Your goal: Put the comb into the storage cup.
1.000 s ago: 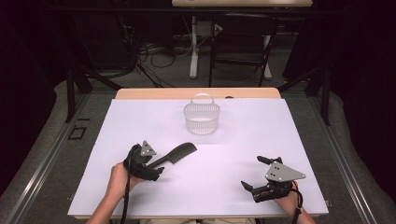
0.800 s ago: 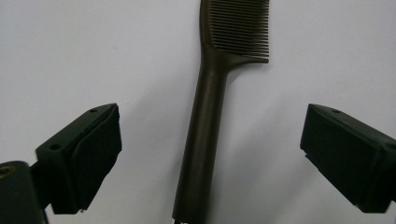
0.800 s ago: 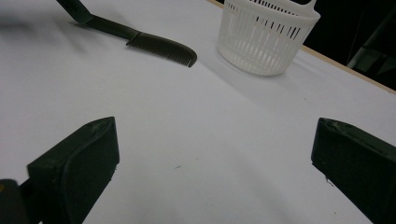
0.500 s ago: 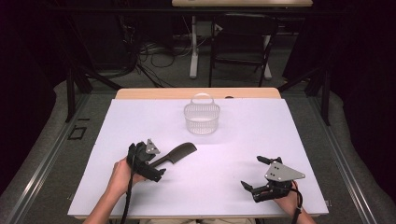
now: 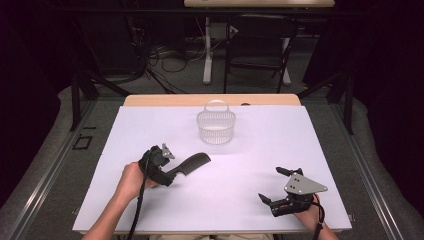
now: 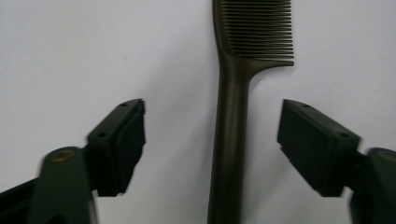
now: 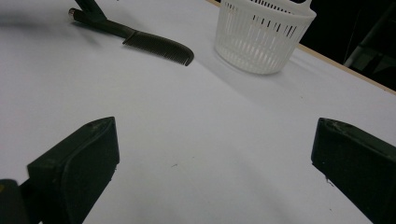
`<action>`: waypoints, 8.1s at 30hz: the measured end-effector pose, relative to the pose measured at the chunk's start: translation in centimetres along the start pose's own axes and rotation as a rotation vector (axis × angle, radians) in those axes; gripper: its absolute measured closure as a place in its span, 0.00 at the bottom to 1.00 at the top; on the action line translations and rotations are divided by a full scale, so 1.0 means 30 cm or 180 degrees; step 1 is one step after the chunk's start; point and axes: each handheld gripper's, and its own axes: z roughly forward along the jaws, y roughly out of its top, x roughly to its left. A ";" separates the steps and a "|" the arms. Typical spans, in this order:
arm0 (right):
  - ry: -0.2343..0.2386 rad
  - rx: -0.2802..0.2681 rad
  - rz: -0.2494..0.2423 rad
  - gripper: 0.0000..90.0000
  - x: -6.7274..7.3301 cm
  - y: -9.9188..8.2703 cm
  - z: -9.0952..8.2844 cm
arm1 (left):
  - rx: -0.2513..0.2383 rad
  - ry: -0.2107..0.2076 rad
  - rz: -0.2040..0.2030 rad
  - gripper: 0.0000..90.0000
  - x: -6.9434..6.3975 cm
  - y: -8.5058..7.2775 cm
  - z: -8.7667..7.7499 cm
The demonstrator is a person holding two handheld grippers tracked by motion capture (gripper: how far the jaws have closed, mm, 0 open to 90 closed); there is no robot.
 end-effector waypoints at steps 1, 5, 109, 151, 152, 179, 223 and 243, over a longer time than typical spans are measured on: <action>0.0000 -0.0001 -0.0004 0.01 0.000 0.000 0.000 | 0.0042 -0.0007 0.0031 0.30 0.000 0.006 0.003; -0.0001 -0.0002 -0.0005 0.01 0.001 0.000 0.000 | 0.0181 -0.0033 0.0126 0.38 0.000 0.029 0.018; 0.0035 0.0031 0.0027 0.01 0.001 -0.003 0.007 | -0.0609 -0.0328 -0.0440 0.80 0.054 -0.016 -0.048; 0.0005 0.0029 0.0024 0.01 0.003 -0.002 0.006 | -0.1302 -0.0141 -0.0757 0.80 0.071 -0.040 -0.057; 0.0008 0.0029 0.0016 0.01 0.003 -0.002 0.005 | -0.1313 -0.0135 -0.0760 0.80 0.073 -0.040 -0.057; 0.0042 0.0031 0.0042 0.01 0.004 -0.002 0.010 | -0.1700 -0.0143 -0.0914 0.80 0.095 -0.043 -0.055; 0.0083 0.0068 0.0106 0.00 -0.009 -0.010 0.015 | -0.2163 -0.0064 -0.1032 0.80 0.136 0.005 -0.061; 0.0059 0.0025 0.0093 0.00 -0.007 -0.007 0.008 | -0.2232 -0.0064 -0.0988 0.80 0.141 0.061 -0.074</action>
